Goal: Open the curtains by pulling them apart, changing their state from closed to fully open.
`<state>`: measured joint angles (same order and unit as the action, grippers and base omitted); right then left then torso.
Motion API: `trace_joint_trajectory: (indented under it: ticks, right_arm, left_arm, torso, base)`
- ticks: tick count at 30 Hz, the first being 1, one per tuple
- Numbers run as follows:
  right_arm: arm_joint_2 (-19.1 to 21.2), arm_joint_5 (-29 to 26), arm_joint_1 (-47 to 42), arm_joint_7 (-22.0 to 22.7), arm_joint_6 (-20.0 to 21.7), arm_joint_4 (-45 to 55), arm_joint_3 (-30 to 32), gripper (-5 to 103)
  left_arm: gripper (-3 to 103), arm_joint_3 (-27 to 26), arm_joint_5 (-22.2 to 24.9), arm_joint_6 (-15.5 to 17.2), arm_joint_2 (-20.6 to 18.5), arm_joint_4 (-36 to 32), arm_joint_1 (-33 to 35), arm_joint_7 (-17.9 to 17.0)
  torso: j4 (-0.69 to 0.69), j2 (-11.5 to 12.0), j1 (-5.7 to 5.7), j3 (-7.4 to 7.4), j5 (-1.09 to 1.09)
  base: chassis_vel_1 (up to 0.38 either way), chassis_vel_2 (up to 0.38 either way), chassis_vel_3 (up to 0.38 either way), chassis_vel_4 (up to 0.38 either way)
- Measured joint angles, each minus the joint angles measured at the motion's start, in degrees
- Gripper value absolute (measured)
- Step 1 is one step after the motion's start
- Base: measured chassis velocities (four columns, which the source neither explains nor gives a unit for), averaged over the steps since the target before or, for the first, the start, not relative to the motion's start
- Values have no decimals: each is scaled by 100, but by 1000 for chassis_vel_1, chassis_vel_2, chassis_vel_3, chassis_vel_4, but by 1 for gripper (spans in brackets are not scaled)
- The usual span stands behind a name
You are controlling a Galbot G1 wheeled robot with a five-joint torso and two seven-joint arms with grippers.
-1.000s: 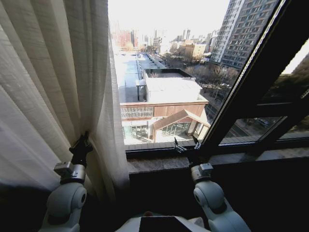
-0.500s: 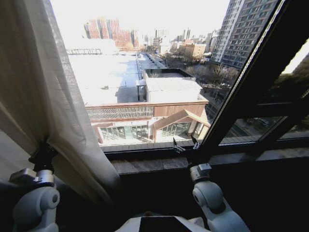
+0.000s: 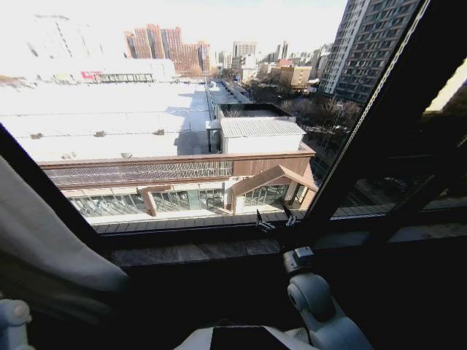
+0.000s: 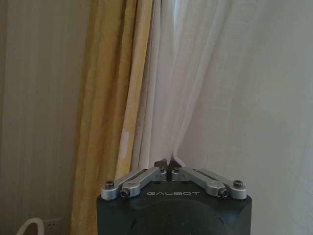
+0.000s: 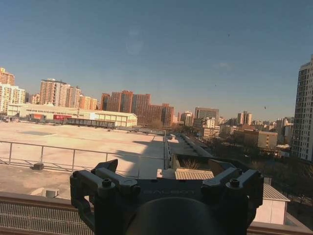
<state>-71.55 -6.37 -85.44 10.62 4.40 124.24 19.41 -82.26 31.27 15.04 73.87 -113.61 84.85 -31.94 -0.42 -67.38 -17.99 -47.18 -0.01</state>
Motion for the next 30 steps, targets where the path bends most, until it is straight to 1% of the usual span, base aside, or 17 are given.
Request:
trace_joint_trajectory:
  ticks: [5, 8, 9, 10, 11, 15, 16, 18, 19, 21, 22, 23, 24, 25, 27, 28, 30]
  right_arm:
    - [-36, 24, 31, -16, 0, -31, -96, 100]
    - [-63, 54, 25, -18, 0, -34, -138, 100]
    - [-67, 61, 17, -19, 0, -33, -143, 100]
    - [-68, 62, 14, -19, 0, -31, -143, 100]
    - [-68, 62, 14, -19, 0, -31, -143, 100]
    - [-69, 64, 3, -20, 0, 16, -137, 100]
    - [-69, 64, 3, -20, 0, 16, -137, 100]
    - [-57, 56, -10, -19, 0, 35, -108, 100]
    - [-53, 50, -14, -19, 0, 43, -95, 100]
    - [-36, 13, -25, -17, 0, 64, -38, 100]
    - [-36, 13, -25, -17, 0, 64, -38, 100]
    - [-18, -26, -26, -14, 0, 73, 22, 100]
    - [-11, -45, -26, -12, 0, 75, 44, 100]
    - [5, -101, -17, -12, 4, 87, 97, 100]
    - [12, -136, -6, -10, 13, 92, 131, 100]
    - [20, -209, 15, 0, 82, 114, 181, 100]
    - [21, -258, 20, 6, 166, 138, 203, 100]
  left_arm:
    - [11, 107, -131, 28, -29, -136, 7, 47]
    - [27, 385, -257, 45, 30, -410, 1, 285]
    - [32, 507, -268, 45, 73, -561, 32, 514]
    - [32, 586, -282, 44, 106, -669, 64, 720]
    - [32, 586, -282, 44, 106, -669, 64, 720]
    - [54, 1151, -607, -28, 258, -1290, 296, 2363]
    - [54, 1151, -607, -28, 258, -1290, 296, 2363]
    - [65, 1510, -708, -38, 298, -1550, 344, 2714]
    - [65, 1605, -722, -13, 317, -1636, 354, 2787]
    - [76, 1867, -757, 154, 389, -1913, 393, 3022]
    - [76, 1867, -757, 154, 389, -1913, 393, 3022]
    - [81, 1990, -819, 295, 443, -2084, 434, 3219]
    - [81, 2015, -854, 327, 459, -2133, 452, 3289]
    - [92, 2047, -945, 358, 484, -2205, 488, 3436]
    - [92, 2050, -1003, 361, 496, -2222, 507, 3510]
    - [98, 2041, -1055, 352, 501, -2222, 533, 3570]
    - [98, 2022, -1066, 334, 497, -2207, 544, 3581]
  torso:
    - [0, 0, 0, 0, 0]
    - [-2, 0, -1, 0, 1]
    - [-2, 0, -1, 0, 2]
    - [-2, 0, -1, 0, 2]
    - [-2, 0, -1, 0, 2]
    - [-1, 0, 0, 0, 2]
    - [-1, 0, 0, 0, 2]
    - [-3, 0, 0, 0, 3]
    - [-3, 0, 0, 0, 3]
    - [-3, 0, 0, 0, 4]
    - [-3, 0, 0, 0, 4]
    - [-2, 0, 0, -1, 3]
    - [-2, 0, 0, 0, 3]
    - [-2, 0, 0, 0, 4]
    - [-1, 0, 0, 0, 4]
    - [-1, 0, 0, 0, 3]
    - [-1, 0, 0, 0, 3]
  base:
    - [0, 0, 0, 0]
    - [0, 0, 0, 0]
    - [0, 0, 0, 0]
    - [0, 0, 0, 0]
    - [0, 0, 0, 0]
    - [0, 0, 0, 0]
    - [0, 0, 0, 0]
    - [0, 0, 0, 0]
    - [0, 0, 0, 0]
    - [0, 0, 0, 0]
    - [0, 0, 0, 0]
    - [0, 0, 0, 0]
    - [0, 0, 0, 0]
    - [0, 0, 0, 0]
    - [0, 0, 0, 0]
    - [0, 0, 0, 0]
    - [0, 0, 0, 0]
